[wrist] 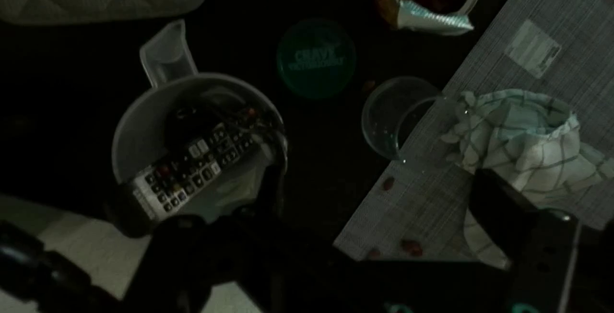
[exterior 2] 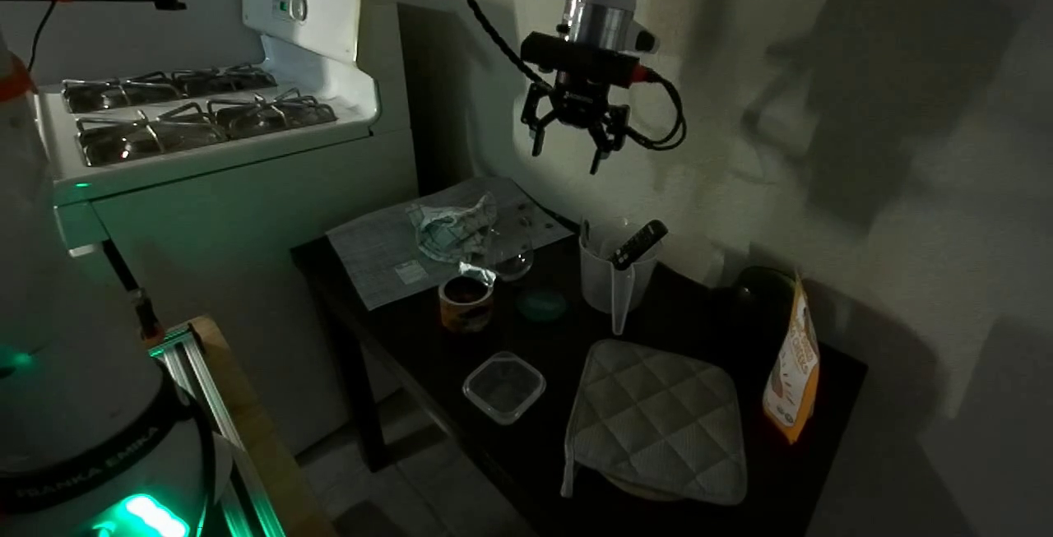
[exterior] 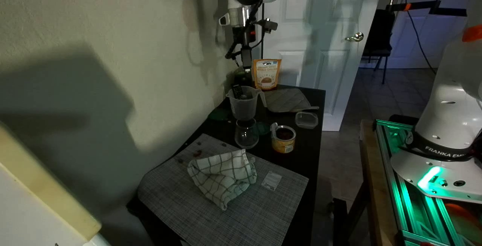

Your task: Put the spoon inside the glass

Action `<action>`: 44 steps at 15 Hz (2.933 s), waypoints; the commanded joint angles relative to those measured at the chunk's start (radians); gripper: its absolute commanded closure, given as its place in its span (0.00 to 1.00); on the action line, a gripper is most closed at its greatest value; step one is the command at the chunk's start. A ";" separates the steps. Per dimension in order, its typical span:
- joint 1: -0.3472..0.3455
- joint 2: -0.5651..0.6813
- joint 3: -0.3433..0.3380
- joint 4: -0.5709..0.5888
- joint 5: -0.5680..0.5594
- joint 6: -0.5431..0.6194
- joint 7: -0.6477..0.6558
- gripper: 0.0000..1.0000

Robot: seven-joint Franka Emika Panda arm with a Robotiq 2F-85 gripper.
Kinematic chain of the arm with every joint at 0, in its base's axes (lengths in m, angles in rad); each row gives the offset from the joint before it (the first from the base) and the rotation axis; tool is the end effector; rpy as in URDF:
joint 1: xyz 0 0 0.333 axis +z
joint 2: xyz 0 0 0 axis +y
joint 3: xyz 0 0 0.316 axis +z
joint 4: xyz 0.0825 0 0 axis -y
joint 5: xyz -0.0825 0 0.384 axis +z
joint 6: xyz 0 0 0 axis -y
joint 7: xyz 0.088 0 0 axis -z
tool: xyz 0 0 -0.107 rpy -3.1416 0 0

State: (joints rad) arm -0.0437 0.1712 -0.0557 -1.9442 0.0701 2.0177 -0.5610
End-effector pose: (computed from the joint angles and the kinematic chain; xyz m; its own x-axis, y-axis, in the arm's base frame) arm 0.5811 -0.0528 0.3871 0.9070 0.4173 -0.0561 0.4113 -0.9066 -0.0948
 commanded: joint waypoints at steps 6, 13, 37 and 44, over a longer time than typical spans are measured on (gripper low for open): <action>-0.073 -0.022 0.043 -0.228 0.235 0.312 -0.346 0.00; -0.059 0.011 0.044 -0.282 0.161 0.568 -0.279 0.07; -0.085 0.010 0.051 -0.269 -0.008 0.505 -0.201 0.99; -0.137 -0.113 0.015 -0.163 0.117 0.217 -0.296 0.99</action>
State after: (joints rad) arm -0.1622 0.1329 -0.0293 -2.1362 0.1186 2.3557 -0.7857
